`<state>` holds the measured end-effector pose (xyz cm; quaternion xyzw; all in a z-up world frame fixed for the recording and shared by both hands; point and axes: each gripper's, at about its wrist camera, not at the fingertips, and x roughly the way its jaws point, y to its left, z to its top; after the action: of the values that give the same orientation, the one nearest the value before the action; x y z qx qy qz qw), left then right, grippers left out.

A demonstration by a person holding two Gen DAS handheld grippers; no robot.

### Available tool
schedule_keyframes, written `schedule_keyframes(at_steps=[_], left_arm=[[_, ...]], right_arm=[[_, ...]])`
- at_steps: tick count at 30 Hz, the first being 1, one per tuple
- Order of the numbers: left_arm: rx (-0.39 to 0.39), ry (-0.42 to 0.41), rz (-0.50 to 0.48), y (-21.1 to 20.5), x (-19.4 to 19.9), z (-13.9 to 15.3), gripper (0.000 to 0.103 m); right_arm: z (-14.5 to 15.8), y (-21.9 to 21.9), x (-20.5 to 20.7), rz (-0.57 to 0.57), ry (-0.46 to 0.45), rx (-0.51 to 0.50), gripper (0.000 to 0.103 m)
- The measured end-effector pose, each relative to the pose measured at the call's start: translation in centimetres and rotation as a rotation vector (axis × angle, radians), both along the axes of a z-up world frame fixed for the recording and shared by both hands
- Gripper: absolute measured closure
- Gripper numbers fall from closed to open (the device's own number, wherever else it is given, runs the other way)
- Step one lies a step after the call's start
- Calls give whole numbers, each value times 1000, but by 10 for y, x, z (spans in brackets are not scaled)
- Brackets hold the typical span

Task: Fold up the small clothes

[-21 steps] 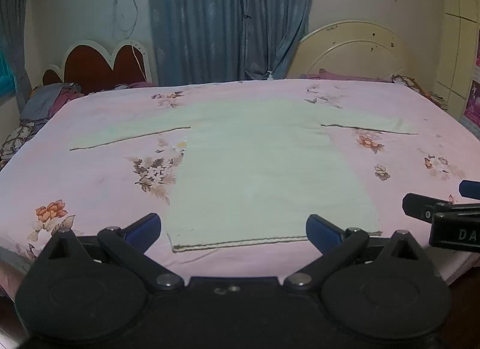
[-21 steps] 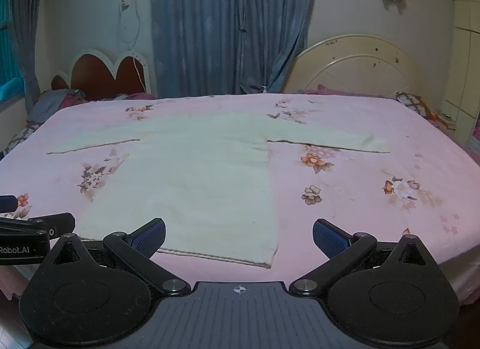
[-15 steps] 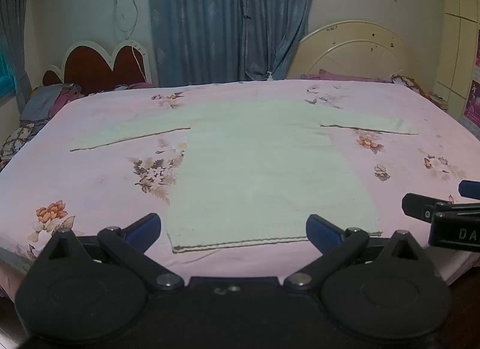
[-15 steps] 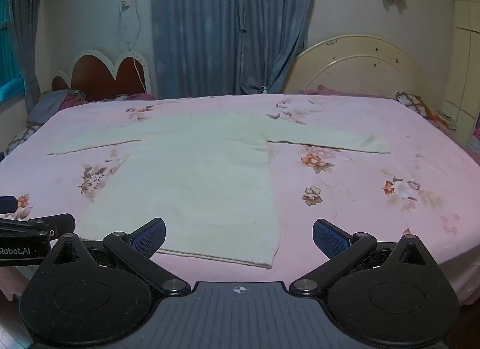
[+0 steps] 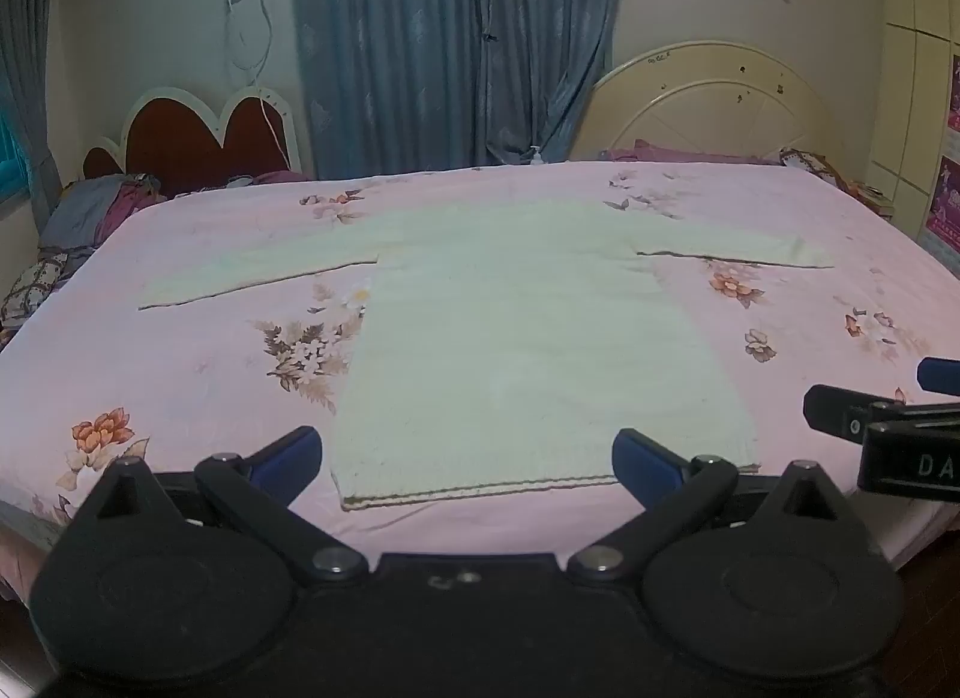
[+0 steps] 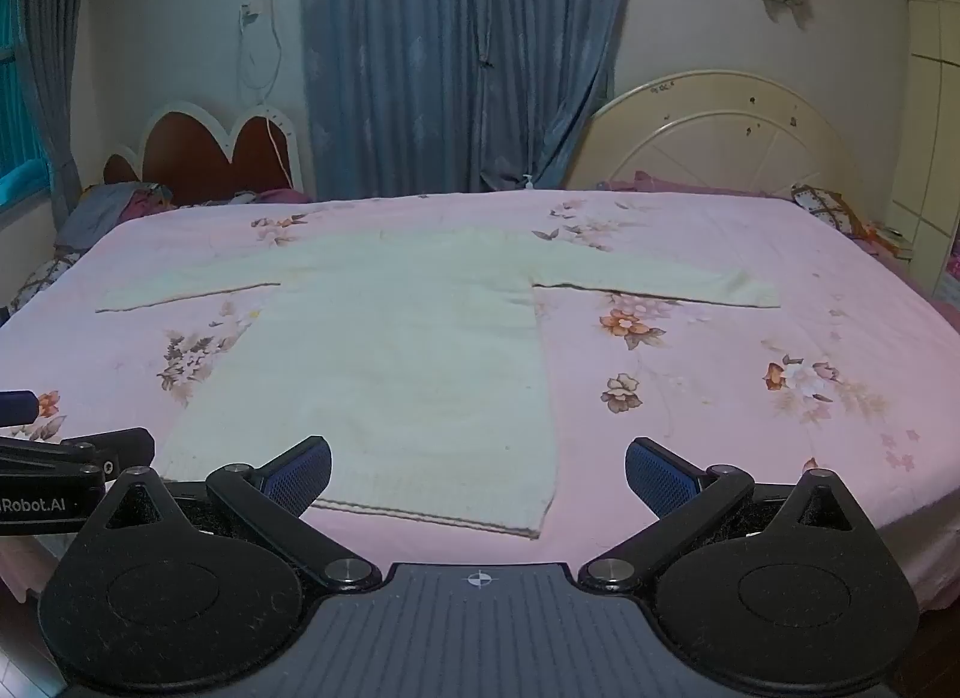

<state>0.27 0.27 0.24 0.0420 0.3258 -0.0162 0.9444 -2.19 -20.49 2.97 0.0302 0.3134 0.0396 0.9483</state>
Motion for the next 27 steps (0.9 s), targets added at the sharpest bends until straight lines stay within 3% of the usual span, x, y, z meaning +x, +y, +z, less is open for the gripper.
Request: schedule_keyframes(at_steps=[27], left_arm=[[13, -18, 2, -5, -7, 2, 0]], right_arm=[[6, 1, -4, 0, -8, -5, 0]])
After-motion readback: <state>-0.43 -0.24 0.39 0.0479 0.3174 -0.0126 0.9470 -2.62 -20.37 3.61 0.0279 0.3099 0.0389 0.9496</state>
